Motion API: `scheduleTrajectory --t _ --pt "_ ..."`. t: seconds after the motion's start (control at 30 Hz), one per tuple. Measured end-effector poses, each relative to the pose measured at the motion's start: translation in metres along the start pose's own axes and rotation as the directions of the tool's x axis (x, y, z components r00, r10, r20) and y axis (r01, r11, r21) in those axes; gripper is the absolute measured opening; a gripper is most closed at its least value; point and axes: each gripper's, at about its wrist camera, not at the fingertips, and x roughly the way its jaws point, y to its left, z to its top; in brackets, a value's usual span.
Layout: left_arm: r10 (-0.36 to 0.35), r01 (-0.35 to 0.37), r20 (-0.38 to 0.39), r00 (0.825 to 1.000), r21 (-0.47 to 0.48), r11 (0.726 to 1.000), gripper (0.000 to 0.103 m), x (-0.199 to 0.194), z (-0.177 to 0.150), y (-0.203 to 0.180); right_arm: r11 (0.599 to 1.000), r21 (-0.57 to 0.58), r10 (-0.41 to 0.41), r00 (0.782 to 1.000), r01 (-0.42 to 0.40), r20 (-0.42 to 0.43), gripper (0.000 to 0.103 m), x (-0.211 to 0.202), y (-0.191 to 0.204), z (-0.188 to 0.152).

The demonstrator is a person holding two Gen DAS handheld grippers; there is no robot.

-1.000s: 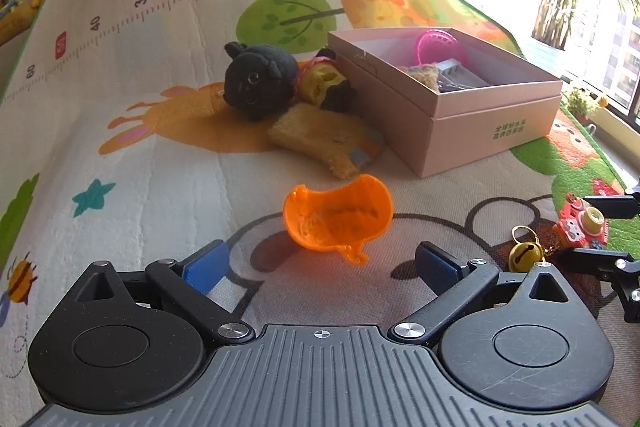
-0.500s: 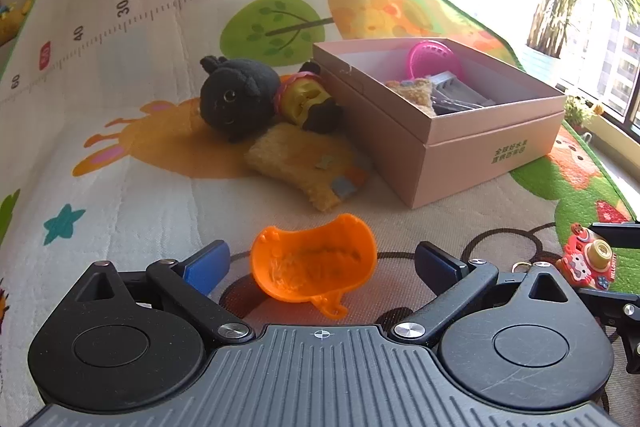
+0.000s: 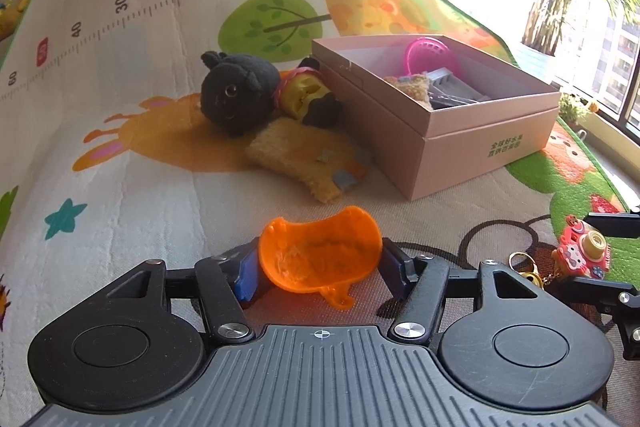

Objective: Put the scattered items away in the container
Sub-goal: 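Grasp the orange cup with the left tool, then carry the orange cup and Hello Kitty toy into the pink box and open both tools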

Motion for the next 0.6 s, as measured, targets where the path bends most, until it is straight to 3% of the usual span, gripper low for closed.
scheduleTrajectory --t 0.13,0.23,0.6 --pt "-0.033 0.033 0.002 0.999 0.007 0.999 0.065 -0.014 -0.005 -0.004 1.000 0.014 0.007 1.000 -0.007 -0.010 0.062 0.000 -0.002 0.001" --pt "-0.072 0.072 0.005 0.997 0.010 0.997 0.065 -0.027 -0.010 -0.009 0.999 0.046 0.030 0.999 -0.029 -0.024 0.056 -0.001 -0.004 0.002" --pt "-0.157 0.158 -0.008 0.988 0.037 0.987 0.065 -0.055 -0.027 -0.032 0.999 0.049 0.019 1.000 -0.018 -0.016 0.056 -0.020 -0.001 0.002"
